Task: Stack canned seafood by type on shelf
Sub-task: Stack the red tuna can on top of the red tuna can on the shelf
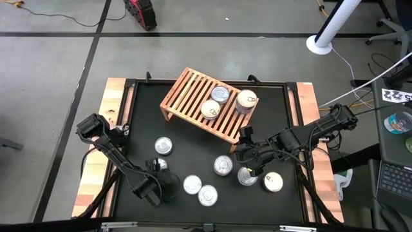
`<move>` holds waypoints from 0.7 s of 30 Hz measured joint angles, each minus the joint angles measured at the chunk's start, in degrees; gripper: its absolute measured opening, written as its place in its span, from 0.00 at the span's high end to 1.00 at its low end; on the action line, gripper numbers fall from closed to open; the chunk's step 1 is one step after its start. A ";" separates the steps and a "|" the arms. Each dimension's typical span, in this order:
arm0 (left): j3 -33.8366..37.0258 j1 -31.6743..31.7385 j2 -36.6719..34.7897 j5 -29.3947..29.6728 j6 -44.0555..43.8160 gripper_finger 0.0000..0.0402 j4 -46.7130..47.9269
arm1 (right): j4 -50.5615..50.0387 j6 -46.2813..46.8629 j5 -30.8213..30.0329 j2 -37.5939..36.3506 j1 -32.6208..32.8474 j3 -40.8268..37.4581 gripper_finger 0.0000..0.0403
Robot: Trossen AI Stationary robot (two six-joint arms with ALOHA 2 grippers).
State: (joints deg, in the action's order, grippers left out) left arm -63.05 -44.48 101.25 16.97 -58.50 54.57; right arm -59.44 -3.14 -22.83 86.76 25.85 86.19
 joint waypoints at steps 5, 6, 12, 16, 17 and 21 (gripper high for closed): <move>0.00 0.01 0.11 -0.02 0.26 0.36 0.25 | 0.00 0.00 0.00 0.00 0.00 0.00 0.39; 0.00 -0.01 0.37 0.00 0.26 0.38 0.40 | 0.00 0.00 0.00 0.00 0.00 0.00 0.39; -0.28 -0.06 2.89 1.38 0.59 0.51 1.34 | -0.01 0.00 0.00 0.00 0.00 0.00 0.39; -0.26 -0.06 3.06 1.51 0.53 0.58 1.74 | -0.02 0.00 0.00 0.00 0.00 0.00 0.39; -0.22 -0.04 2.97 1.50 0.52 0.59 1.97 | -0.02 0.00 0.00 0.00 0.00 0.00 0.39; -0.24 -0.01 3.04 1.47 0.50 0.68 3.27 | -0.02 0.00 0.00 0.00 0.02 0.00 0.39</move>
State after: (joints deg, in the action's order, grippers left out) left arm -63.29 -44.49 104.29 18.44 -58.00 57.83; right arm -59.46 -3.14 -22.83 86.76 25.86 86.19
